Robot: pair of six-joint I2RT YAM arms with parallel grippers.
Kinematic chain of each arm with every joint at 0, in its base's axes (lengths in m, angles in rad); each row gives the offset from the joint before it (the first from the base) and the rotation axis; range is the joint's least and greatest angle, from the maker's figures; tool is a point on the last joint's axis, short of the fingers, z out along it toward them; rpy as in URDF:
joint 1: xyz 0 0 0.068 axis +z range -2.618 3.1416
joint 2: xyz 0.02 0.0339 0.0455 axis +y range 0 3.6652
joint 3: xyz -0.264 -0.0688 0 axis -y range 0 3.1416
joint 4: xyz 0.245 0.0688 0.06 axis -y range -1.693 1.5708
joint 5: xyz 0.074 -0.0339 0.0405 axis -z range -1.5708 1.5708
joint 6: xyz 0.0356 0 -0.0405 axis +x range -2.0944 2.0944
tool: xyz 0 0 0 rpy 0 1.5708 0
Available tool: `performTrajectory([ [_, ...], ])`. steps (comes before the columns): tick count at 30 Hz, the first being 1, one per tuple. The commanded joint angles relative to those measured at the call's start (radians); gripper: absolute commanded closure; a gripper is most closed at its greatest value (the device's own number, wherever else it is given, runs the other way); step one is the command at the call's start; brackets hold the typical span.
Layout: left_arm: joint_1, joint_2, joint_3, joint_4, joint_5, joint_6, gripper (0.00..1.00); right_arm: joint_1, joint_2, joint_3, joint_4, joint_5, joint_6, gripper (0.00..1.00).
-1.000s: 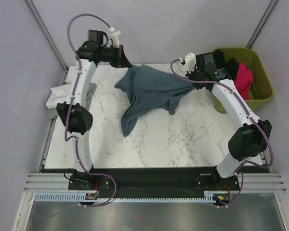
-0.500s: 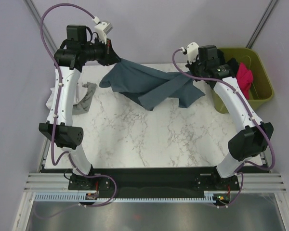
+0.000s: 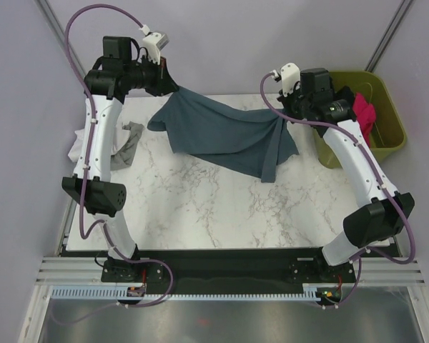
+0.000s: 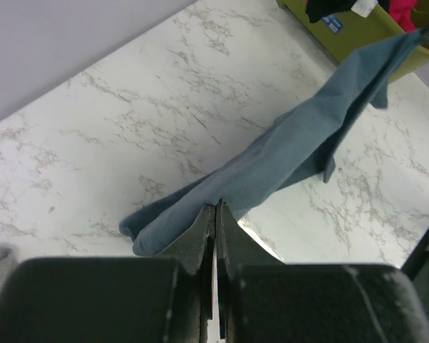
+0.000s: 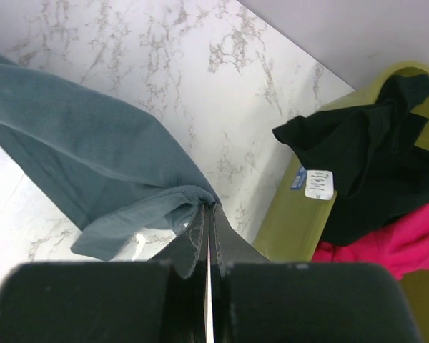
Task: Fold and stack the t-shirts
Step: Flatten the tshirt out
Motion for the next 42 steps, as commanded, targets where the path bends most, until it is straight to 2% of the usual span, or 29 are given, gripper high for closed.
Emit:
performTrajectory([
  [1,0.004,0.117,0.135,0.059,-0.034,0.029,0.98,-0.006,-0.025,0.010,0.029,-0.073,0.022,1.00],
  [2,0.002,0.179,0.187,0.064,-0.036,0.023,0.98,-0.006,-0.019,0.019,0.027,-0.078,0.027,1.00],
  [10,-0.041,0.413,0.272,0.126,-0.167,0.061,0.97,-0.003,0.083,0.186,0.027,-0.153,0.065,1.00],
  [13,-0.076,0.451,0.306,0.148,-0.253,0.086,0.78,-0.004,0.115,0.215,0.027,-0.153,0.073,1.00],
  [14,-0.090,0.447,0.309,0.149,-0.276,0.091,0.69,-0.004,0.121,0.217,0.027,-0.144,0.070,1.00],
  [15,-0.105,0.432,0.297,0.149,-0.345,0.086,0.65,-0.004,0.132,0.217,0.026,-0.145,0.068,1.00],
  [17,-0.166,0.358,0.254,0.145,-0.404,0.097,0.60,-0.004,0.142,0.214,0.032,-0.145,0.066,1.00],
  [18,-0.188,0.326,0.184,0.145,-0.439,0.103,0.59,-0.004,0.161,0.214,0.034,-0.147,0.067,1.00],
  [21,-0.298,0.197,0.003,0.139,-0.390,0.062,0.53,-0.004,0.211,0.227,0.038,-0.133,0.067,1.00],
  [22,-0.321,0.144,-0.048,0.137,-0.375,0.055,0.26,-0.004,0.224,0.238,0.038,-0.128,0.067,1.00],
  [23,-0.344,0.122,-0.149,0.139,-0.359,0.046,0.26,-0.004,0.237,0.244,0.041,-0.127,0.068,1.00],
  [26,-0.415,0.077,-0.307,0.162,-0.277,0.011,0.27,-0.006,0.288,0.272,0.041,-0.117,0.067,1.00],
  [29,-0.429,0.109,-0.376,0.211,-0.188,-0.049,0.28,-0.010,0.328,0.299,0.047,-0.113,0.060,1.00],
  [37,-0.453,0.367,-0.176,0.217,-0.028,-0.110,0.36,-0.072,0.403,0.323,0.049,-0.024,0.076,1.00],
  [42,-0.490,0.483,-0.097,0.222,0.029,-0.129,0.37,-0.105,0.399,0.301,0.049,0.054,0.074,1.00],
])
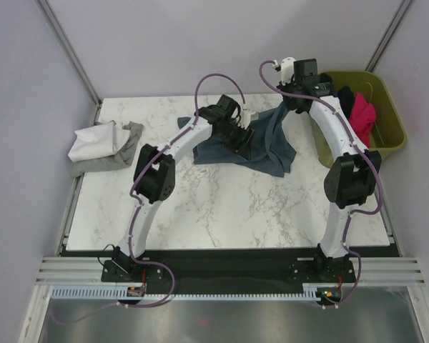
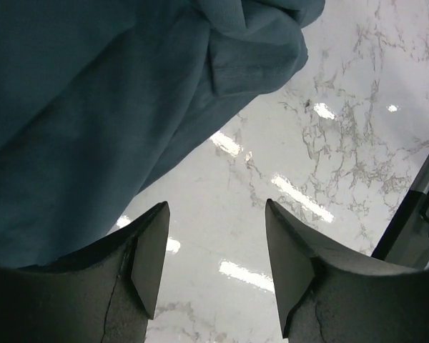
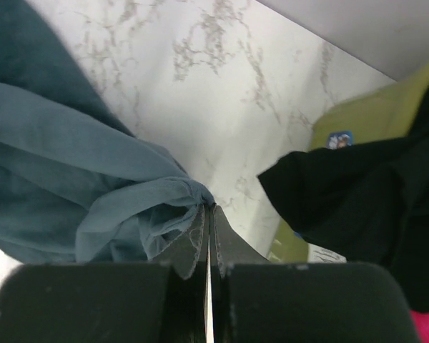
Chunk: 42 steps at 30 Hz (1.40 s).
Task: Fold and stack the t-shirts
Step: Flatten the tshirt out
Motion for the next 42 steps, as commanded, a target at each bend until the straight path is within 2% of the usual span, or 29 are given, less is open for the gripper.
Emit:
performTrajectory([
  [1,-0.044,0.058,0.093,0.033,0.092,-0.046,0.37,-0.020,-0.012,0.021,0.030,0.073,0.018,1.00],
  [9,-0.091,0.204,0.208,0.065,0.125,-0.079,0.37,-0.037,0.000,0.003,0.033,0.082,0.023,1.00],
  [18,-0.098,0.357,0.332,0.100,0.119,-0.094,0.37,-0.038,-0.026,-0.041,0.031,0.096,0.011,1.00],
  [26,-0.099,0.381,0.364,0.126,0.116,-0.115,0.38,-0.038,-0.060,-0.087,0.033,0.116,0.000,1.00],
  [29,-0.101,0.388,0.360,0.126,0.134,-0.114,0.45,-0.037,-0.055,-0.084,0.033,0.116,0.000,1.00],
  [36,-0.099,0.371,0.332,0.125,0.152,-0.111,0.74,-0.038,-0.058,-0.078,0.034,0.122,-0.001,1.00],
  [42,-0.098,0.365,0.330,0.122,0.162,-0.097,0.86,-0.037,-0.063,-0.086,0.038,0.117,0.002,1.00],
])
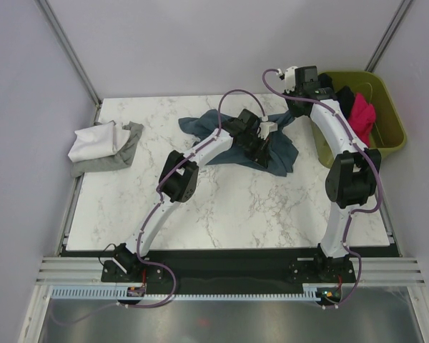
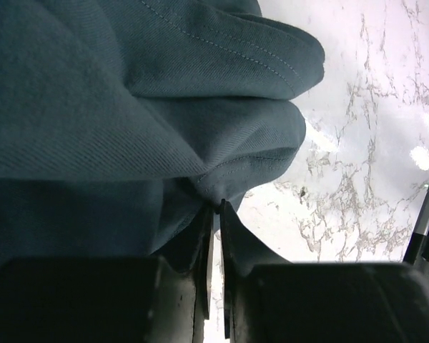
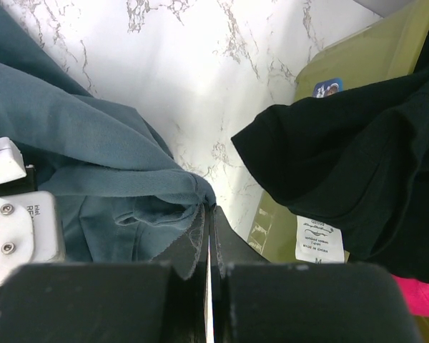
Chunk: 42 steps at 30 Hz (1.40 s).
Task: Fold and stack the t-shirts
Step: Flatten the tshirt out
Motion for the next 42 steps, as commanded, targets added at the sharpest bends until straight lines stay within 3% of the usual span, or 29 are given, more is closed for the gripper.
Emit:
performTrajectory([
  [1,-0.003,-0.010,0.004,0.017,0.033,0.002,0.88,-0.003,-0.064,0.000,0.029,0.016,0.003,1.00],
  [2,-0.003,-0.015,0.004,0.008,0.031,0.010,0.90,-0.003,-0.069,-0.006,0.028,0.016,0.000,1.00],
  [3,-0.003,-0.023,0.002,0.003,0.030,0.014,0.98,-0.002,-0.071,-0.009,0.029,0.016,0.000,1.00],
  [9,0.044,-0.211,-0.090,-0.074,0.037,0.041,0.98,-0.003,-0.086,-0.020,0.035,0.015,-0.003,1.00],
  [14,0.138,-0.478,-0.231,-0.132,0.007,0.142,0.98,-0.003,-0.104,0.003,0.035,0.001,0.007,1.00],
  [19,0.215,-0.648,-0.280,-0.221,-0.070,0.214,0.98,-0.002,-0.173,-0.026,-0.043,-0.245,0.055,1.00],
  [23,0.277,-0.748,-0.293,-0.267,-0.147,0.263,0.98,0.043,-0.164,-0.083,-0.064,-0.295,0.053,1.00],
  [29,0.311,-0.833,-0.334,-0.275,-0.266,0.309,0.98,0.076,0.026,0.086,-0.067,-0.357,0.098,1.00],
  [37,0.377,-0.883,-0.316,-0.258,-0.420,0.346,0.98,0.161,0.299,0.350,-0.052,-0.332,0.032,1.00],
  [42,0.394,-0.891,-0.343,-0.273,-0.418,0.341,0.98,0.205,0.382,0.407,0.021,-0.335,0.035,1.00],
])
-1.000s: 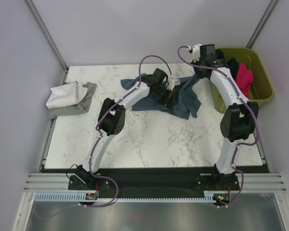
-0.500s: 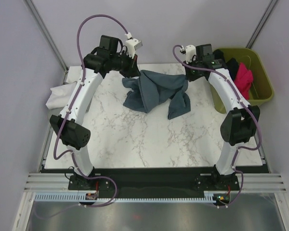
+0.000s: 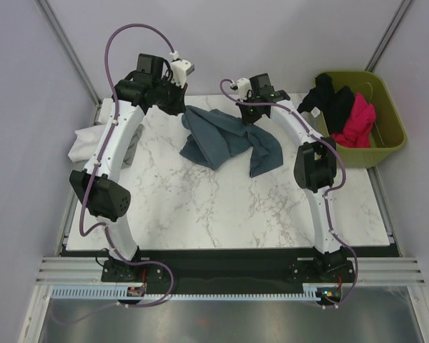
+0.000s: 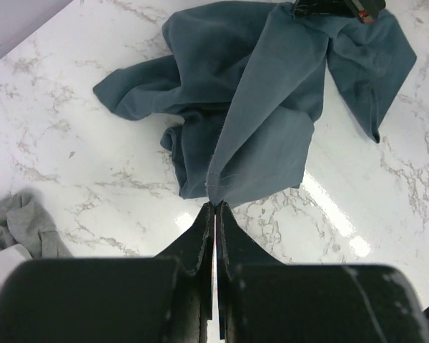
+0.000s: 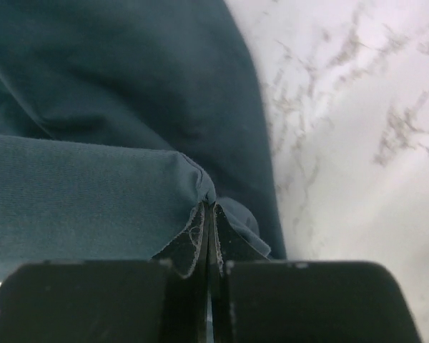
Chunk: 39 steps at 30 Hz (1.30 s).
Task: Fold and stack the t-shirts
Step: Flatten the tshirt out
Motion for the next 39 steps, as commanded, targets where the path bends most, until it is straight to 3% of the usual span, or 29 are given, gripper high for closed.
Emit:
performTrajectory([
  [1,0.003,-0.066,-0.015,-0.003,-0.035,0.039,0.98,0.024,0.023,0.057,0.076,-0.036,-0.004,1.00],
  [10,0.004,-0.075,-0.043,-0.005,-0.060,0.039,0.98,0.070,0.039,0.071,0.080,-0.411,-0.013,1.00],
  [13,0.007,-0.072,-0.052,0.000,-0.070,0.041,0.98,0.084,0.047,0.077,0.066,-0.355,-0.015,0.84],
  [16,0.012,-0.063,-0.052,0.000,-0.060,0.033,0.98,0.076,-0.041,-0.004,0.055,-0.252,-0.023,0.55],
  [17,0.014,-0.058,-0.049,0.000,-0.053,0.031,0.98,0.059,-0.084,-0.124,0.064,-0.229,-0.049,0.43],
  [19,0.014,-0.051,-0.037,0.002,-0.047,0.028,0.98,0.029,-0.246,-0.278,0.119,-0.208,-0.056,0.38],
  [20,0.014,-0.048,-0.035,0.002,-0.041,0.028,0.98,-0.013,-0.302,-0.435,0.139,-0.204,-0.064,0.29],
  [21,0.014,-0.043,-0.031,0.003,-0.038,0.030,0.98,-0.033,-0.397,-0.499,0.148,-0.205,-0.075,0.28],
  [25,0.017,-0.035,-0.045,0.003,-0.017,0.027,0.98,-0.134,-0.532,-0.730,0.132,-0.221,-0.066,0.26],
  [28,0.018,-0.031,-0.055,0.009,-0.006,0.021,0.98,-0.186,-0.553,-0.826,0.132,-0.245,-0.053,0.27],
  [34,0.017,-0.015,-0.049,0.011,0.005,0.016,0.98,-0.277,-0.444,-0.766,0.170,-0.398,0.170,0.30],
  [39,0.018,-0.018,-0.042,0.011,0.002,0.013,0.98,-0.297,-0.336,-0.725,0.178,-0.409,0.224,0.33],
])
